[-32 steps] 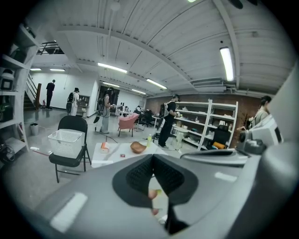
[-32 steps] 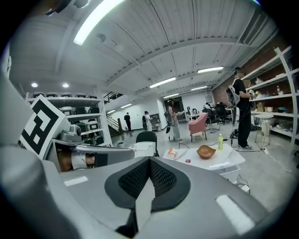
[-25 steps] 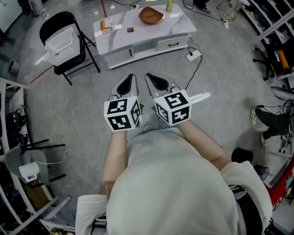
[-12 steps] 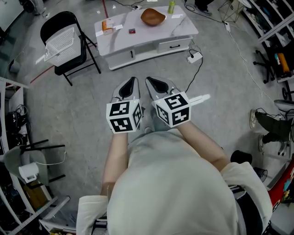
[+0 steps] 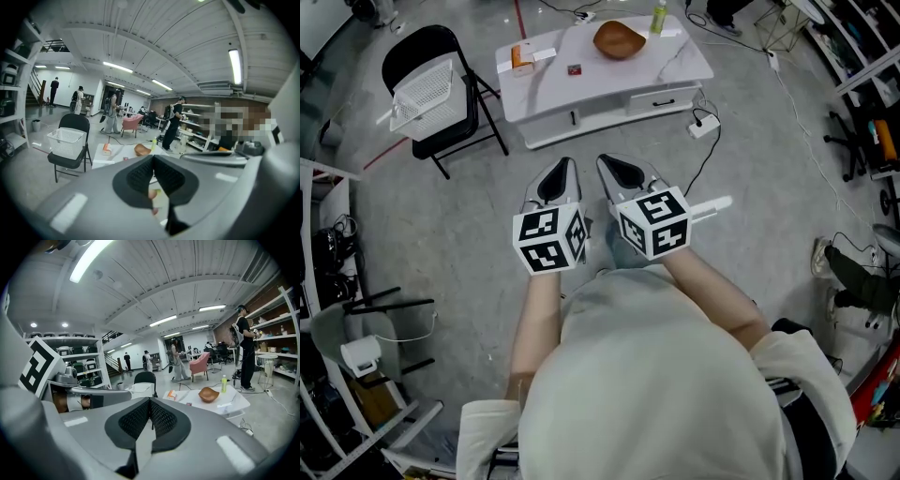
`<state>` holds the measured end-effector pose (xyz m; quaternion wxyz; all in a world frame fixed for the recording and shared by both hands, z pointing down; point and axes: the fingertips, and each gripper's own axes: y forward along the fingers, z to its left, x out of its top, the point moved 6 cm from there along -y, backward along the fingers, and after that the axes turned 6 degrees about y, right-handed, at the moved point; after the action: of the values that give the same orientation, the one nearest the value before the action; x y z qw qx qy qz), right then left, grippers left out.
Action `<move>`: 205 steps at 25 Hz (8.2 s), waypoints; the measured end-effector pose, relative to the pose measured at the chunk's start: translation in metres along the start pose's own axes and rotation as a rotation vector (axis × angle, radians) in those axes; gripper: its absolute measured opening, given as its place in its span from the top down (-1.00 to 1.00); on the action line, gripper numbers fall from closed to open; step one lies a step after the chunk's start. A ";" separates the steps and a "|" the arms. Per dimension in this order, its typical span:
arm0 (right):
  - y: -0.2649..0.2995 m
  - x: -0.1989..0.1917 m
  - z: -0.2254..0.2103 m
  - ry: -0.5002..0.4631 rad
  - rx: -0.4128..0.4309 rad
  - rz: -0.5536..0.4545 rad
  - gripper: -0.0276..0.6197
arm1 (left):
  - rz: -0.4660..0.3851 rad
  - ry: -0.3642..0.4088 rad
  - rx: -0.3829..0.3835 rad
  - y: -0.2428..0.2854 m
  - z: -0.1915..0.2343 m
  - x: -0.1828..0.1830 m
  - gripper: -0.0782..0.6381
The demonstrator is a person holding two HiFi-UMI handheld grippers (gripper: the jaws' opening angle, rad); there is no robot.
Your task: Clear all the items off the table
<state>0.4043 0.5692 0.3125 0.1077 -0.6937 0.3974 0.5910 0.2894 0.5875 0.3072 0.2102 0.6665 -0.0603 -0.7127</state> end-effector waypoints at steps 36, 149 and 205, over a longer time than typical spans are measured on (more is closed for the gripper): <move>0.165 0.099 -0.147 -0.030 0.138 0.078 0.91 | 0.023 -0.084 0.154 0.205 0.051 0.079 0.76; 0.676 -0.122 -0.389 0.091 -0.200 0.668 0.31 | 0.497 -0.170 0.047 0.634 0.358 -0.102 0.76; 0.650 -0.076 -0.390 0.105 -0.327 0.724 0.84 | 0.513 -0.179 0.009 0.609 0.348 -0.060 0.76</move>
<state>0.2506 -0.0699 0.6981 -0.2397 -0.5460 0.5220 0.6098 0.0853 -0.0076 0.6218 0.3747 0.5647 -0.2490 -0.6919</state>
